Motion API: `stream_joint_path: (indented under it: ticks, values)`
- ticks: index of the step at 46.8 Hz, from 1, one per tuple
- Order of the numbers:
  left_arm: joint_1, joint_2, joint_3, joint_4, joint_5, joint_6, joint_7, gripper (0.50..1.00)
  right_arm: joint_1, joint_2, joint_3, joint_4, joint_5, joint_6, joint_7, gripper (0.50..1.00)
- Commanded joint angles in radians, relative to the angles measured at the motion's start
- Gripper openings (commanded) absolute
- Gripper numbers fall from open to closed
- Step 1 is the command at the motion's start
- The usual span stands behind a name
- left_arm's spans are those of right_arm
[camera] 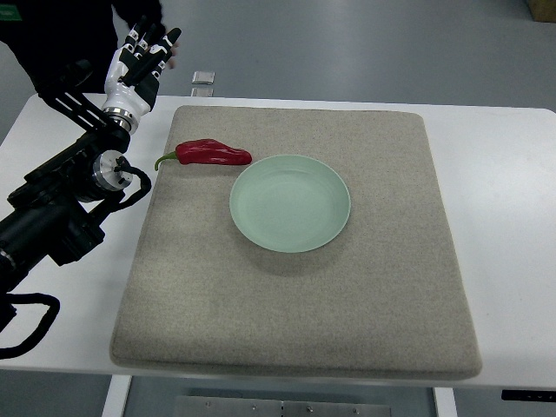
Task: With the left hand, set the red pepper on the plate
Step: 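Raise the left hand and open its fingers above the mat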
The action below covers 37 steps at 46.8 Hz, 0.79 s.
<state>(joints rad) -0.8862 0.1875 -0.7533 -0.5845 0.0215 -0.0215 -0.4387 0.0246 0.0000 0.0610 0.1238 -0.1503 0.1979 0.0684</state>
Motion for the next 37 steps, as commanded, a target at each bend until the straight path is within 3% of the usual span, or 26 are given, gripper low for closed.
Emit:
stream_joint_path:
  ticks: [1,37]
  values:
    - [0.000,0.000,0.000,0.000,0.000,0.000,0.000,0.994,0.000,0.000,0.000,0.000,0.000,0.000,0.001,0.932]
    - [-0.002,0.007,-0.005,0.011,-0.002,-0.003,0.000,0.981,0.000,0.000,0.000,-0.001,0.000,0.000,0.001,0.932]
